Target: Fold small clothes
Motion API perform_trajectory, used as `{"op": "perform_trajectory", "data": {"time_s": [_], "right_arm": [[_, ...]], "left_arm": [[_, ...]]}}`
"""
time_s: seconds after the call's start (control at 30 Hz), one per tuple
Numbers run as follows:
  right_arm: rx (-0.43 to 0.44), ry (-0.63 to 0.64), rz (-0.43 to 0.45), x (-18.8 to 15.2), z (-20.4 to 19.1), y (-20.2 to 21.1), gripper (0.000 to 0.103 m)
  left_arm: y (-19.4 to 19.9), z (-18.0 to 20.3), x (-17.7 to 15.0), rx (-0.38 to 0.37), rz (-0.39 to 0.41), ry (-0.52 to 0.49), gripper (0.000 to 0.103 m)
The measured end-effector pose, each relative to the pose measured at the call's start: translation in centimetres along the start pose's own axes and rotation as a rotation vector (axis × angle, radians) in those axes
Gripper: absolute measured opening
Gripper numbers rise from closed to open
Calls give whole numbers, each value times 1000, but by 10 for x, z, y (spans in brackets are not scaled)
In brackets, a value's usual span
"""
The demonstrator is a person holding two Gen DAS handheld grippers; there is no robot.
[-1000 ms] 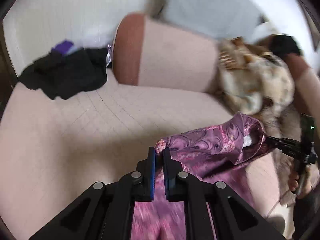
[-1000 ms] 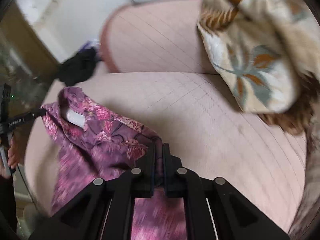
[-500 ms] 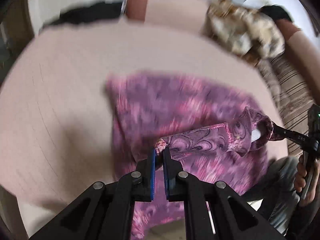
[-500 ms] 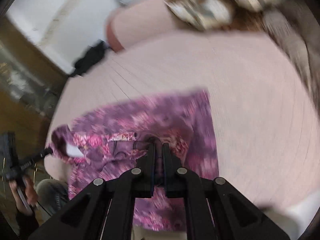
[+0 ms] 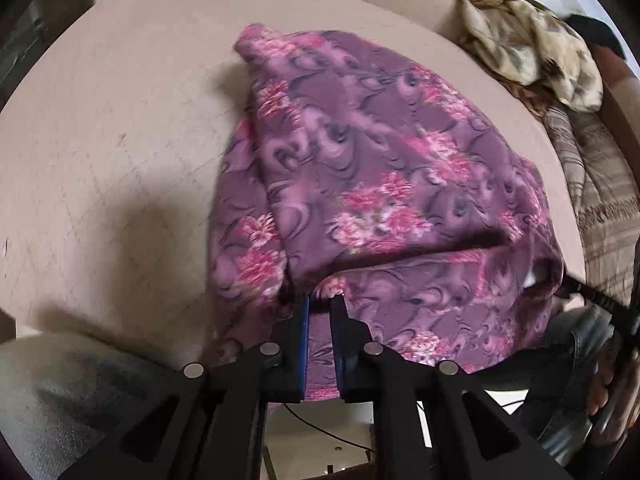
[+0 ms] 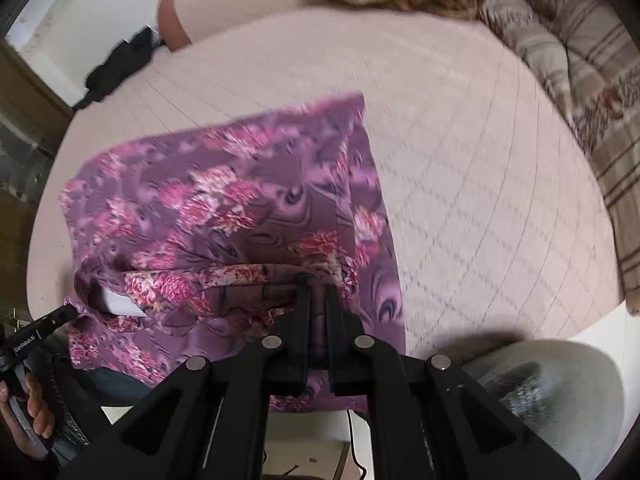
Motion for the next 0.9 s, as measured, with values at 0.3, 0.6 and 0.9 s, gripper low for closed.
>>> {"op": "perform_trajectory", "data": {"time_s": [0.3,0.6,0.9], "right_arm": [[159,-116,174,-23,18,66,88],[192,-280,25,-24,9,12,84],[123,-217,-66,-27,-2,-36,36]], "left_arm": [[72,20,-36,-160,123,14,82],[6,32,-23,-253,-20,251,82],[-28,15,-23,-258,-60,364,76]]}}
Point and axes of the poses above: each gripper's, at about its wrist camera, not at the fingertips, and y roughly against the way its jaws point, z to its right, x to its top, the point moved 6 cm from there along -y, roughly the way its jaws point, and after that the axes turned 3 degrees about -z, right-handed, at the moved point
